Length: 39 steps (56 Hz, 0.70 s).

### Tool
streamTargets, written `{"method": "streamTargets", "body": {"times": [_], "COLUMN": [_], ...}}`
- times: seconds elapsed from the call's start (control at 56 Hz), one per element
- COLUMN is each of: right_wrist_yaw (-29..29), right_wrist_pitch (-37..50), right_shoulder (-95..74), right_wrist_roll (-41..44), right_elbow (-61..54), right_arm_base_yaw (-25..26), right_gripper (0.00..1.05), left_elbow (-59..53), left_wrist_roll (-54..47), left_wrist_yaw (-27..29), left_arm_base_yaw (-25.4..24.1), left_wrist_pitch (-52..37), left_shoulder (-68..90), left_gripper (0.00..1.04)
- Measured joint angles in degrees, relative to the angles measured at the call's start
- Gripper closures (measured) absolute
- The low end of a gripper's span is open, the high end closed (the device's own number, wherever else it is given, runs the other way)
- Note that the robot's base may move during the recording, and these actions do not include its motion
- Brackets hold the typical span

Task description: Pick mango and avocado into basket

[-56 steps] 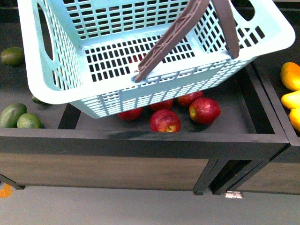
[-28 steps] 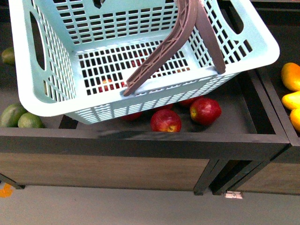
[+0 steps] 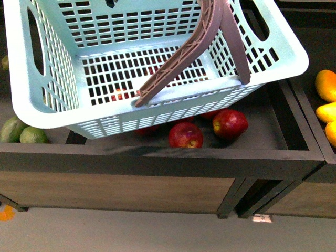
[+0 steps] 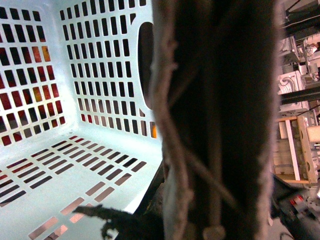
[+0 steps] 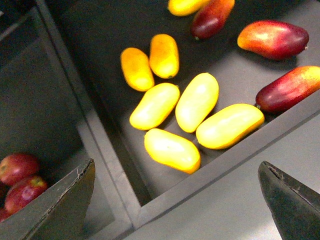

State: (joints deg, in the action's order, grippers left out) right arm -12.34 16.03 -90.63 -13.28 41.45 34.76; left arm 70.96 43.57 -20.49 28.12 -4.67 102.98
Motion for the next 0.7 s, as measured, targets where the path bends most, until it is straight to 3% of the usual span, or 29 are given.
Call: {"method": "streamTargets", "body": {"times": [0.232,0.696], "right_wrist_yaw": [9.16,13.79], "right_wrist_pitch": [-7.52,-21.31], "right_shoulder": [-21.38,-50.14], "right_wrist_roll": [-7.65,-26.97], "right_elbow": [21.05,54.84], "right_arm_base_yaw": [-3.48,-13.27], "right_gripper": [0.09,0.09], "left_elbow": [0.0,0.0], "left_wrist_roll": [0.0,-0.04], "left_wrist_yaw": [-0.33,-0.11], "left_arm_base_yaw": [0.02,0.0], "left_wrist_pitch": [0.0,0.0], "left_shoulder": [0.0,0.0], "left_gripper": [1.0,1.0]}}
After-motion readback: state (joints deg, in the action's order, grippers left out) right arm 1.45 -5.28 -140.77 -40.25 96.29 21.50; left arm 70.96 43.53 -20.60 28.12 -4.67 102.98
